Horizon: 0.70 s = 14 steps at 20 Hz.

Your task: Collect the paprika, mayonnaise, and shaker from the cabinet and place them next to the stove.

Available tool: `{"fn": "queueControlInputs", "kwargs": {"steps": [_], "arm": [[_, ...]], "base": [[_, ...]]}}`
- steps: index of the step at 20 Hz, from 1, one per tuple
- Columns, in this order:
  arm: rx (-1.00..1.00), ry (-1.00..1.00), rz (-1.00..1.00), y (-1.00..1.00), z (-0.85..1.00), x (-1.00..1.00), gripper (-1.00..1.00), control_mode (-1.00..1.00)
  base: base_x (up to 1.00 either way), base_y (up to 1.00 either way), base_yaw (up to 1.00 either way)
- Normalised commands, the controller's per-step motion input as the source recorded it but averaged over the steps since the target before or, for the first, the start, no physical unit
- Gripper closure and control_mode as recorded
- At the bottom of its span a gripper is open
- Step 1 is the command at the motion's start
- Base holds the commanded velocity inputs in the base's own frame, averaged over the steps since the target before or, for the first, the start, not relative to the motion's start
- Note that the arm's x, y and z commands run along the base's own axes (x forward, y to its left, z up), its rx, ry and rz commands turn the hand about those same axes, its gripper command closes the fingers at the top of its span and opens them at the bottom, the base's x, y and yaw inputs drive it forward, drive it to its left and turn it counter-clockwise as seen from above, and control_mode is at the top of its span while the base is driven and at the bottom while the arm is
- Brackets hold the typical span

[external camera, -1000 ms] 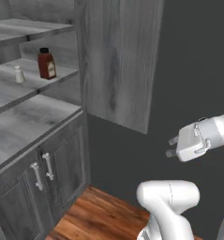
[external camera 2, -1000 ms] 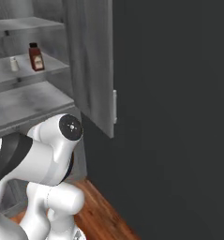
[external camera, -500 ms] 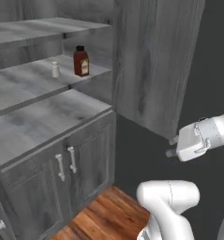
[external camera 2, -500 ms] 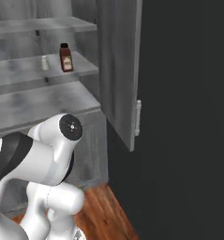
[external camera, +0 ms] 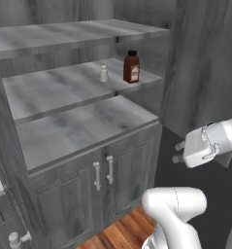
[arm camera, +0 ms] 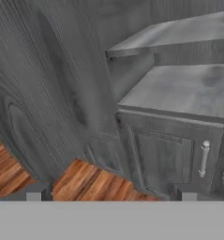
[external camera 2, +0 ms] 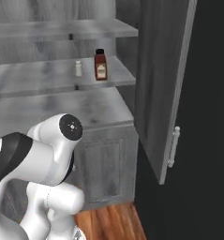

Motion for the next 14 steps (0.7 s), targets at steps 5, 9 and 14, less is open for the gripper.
{"fn": "queueControlInputs", "kwargs": {"steps": [5, 9, 14], "arm": [[0.00, 0.00, 0.00, 0.00, 0.00, 0.00, -1.00, 1.00], [0.00, 0.00, 0.00, 0.00, 0.00, 0.00, -1.00, 1.00], [0.00, 0.00, 0.00, 0.00, 0.00, 0.00, -1.00, 1.00]], "base": [[0.83, 0.02, 0.25], [0.71, -0.01, 0.21], [0.65, -0.14, 0.17]]}}
